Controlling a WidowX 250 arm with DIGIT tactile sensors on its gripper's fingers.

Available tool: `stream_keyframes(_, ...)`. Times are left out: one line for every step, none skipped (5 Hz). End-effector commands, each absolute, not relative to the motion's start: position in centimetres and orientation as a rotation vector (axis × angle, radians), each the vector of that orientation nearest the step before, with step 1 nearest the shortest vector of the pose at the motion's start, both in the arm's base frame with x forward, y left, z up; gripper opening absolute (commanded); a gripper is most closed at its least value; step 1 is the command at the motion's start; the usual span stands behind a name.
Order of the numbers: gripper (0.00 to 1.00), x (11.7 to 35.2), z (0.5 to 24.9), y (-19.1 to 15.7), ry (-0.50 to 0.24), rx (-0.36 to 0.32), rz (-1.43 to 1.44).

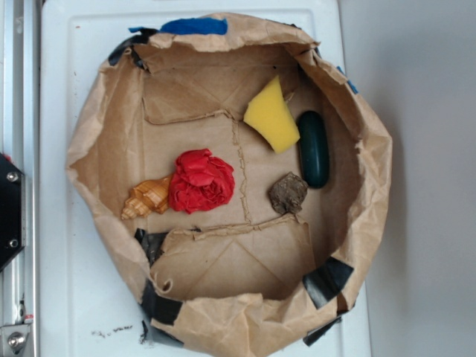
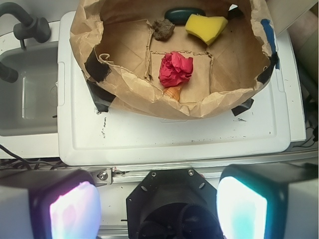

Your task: Grab the green sponge.

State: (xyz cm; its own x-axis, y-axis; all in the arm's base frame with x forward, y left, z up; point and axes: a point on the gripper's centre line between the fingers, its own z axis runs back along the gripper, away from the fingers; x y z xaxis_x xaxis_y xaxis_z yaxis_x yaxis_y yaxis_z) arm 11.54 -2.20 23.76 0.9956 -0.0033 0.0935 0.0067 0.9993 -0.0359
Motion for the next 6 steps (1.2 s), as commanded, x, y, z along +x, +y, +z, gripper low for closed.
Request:
stream_keyframes(1.00, 11.5, 23.8, -2.2, -0.094, -0.036, -0.005)
stream_keyframes(1.00, 14.8, 23.5, -2.6, -0.099, -0.022, 0.044)
stream_keyframes(1.00, 17.0, 23.1, -2.5, -0.110, -0.010, 0.061)
stream_keyframes(1.00, 19.1, 22.5, -2.3, -0.103, -0.006, 0.066)
stream_keyframes(1.00, 21.3, 21.5, -1.8, -0.081, -0.008, 0.092)
stream_keyframes(1.00, 21.9, 21.3, -1.1, -0.100, -0.025, 0.156)
